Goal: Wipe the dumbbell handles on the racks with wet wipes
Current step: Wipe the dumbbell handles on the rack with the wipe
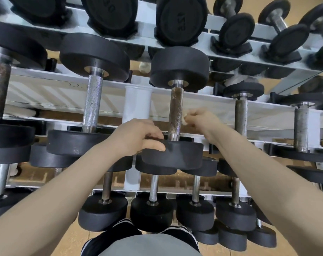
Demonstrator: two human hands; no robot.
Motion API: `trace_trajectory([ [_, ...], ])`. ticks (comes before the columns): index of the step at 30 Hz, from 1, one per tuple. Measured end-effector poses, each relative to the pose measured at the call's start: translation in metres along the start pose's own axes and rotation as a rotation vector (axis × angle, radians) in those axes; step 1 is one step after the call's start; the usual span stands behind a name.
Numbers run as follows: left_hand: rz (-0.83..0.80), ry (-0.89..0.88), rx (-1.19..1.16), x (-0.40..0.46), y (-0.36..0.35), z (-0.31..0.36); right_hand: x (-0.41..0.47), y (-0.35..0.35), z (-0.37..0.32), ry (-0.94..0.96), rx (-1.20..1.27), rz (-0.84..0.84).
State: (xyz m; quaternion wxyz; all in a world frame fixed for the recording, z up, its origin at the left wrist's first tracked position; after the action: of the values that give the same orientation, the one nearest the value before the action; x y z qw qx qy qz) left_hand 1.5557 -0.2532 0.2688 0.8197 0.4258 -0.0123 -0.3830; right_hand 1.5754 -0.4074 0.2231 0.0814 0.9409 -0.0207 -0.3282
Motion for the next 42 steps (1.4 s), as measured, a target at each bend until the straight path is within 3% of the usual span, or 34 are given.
trace_trajectory([
  [4,-0.035,-0.009,0.007,0.004,-0.002,-0.001,-0.032,-0.011,0.015,-0.062,-0.256,-0.173],
  [9,-0.023,0.008,-0.047,0.005,-0.004,-0.004,-0.004,0.025,-0.024,0.068,0.109,0.208],
  [14,0.026,-0.005,-0.058,0.002,-0.002,-0.004,0.018,0.009,-0.028,0.048,0.364,0.287],
  [18,0.045,0.004,-0.061,0.001,-0.003,-0.005,0.005,0.009,-0.017,0.067,0.172,0.228],
  [22,0.06,0.0,-0.102,-0.001,-0.001,-0.004,-0.02,-0.006,0.007,-0.01,-0.24,-0.022],
  [24,0.065,-0.012,-0.11,-0.003,0.0,-0.001,-0.029,-0.01,0.012,-0.035,-0.302,-0.116],
  [27,0.071,-0.015,-0.113,-0.004,0.001,0.0,-0.025,0.005,-0.028,0.231,-0.399,0.075],
  [29,0.07,-0.019,-0.114,-0.005,0.002,0.001,-0.034,0.007,-0.077,0.568,-0.533,0.273],
  [30,0.07,-0.019,-0.117,-0.005,0.002,0.001,-0.042,-0.003,-0.097,0.745,-0.64,0.295],
  [32,0.065,-0.017,-0.128,-0.006,0.002,0.0,-0.046,-0.033,-0.113,1.022,-0.877,0.188],
  [34,0.063,-0.017,-0.131,-0.006,0.001,-0.002,-0.04,-0.051,-0.107,1.116,-1.005,0.037],
  [38,0.099,-0.008,-0.125,-0.005,0.0,-0.007,-0.052,-0.07,-0.079,1.143,-1.048,-0.288],
  [40,0.096,-0.024,-0.095,-0.005,0.0,-0.007,-0.066,-0.083,-0.055,1.08,-1.07,-0.538],
  [42,0.068,-0.057,-0.071,-0.004,0.0,-0.005,-0.071,-0.09,-0.046,1.008,-1.096,-0.679],
])
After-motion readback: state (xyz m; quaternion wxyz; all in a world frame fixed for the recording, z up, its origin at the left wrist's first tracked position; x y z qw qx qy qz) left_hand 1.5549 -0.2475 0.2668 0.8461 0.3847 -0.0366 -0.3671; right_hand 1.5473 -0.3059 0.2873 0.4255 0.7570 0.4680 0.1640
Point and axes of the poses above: each hand's wrist, its own x-axis towards the middle knuckle, its own y-axis out of the back of the hand, z = x × y, the point moved 10 cm from there along x, towards the middle knuckle, and after that the axes turned 13 degrees about x, right-handed, at the moved point
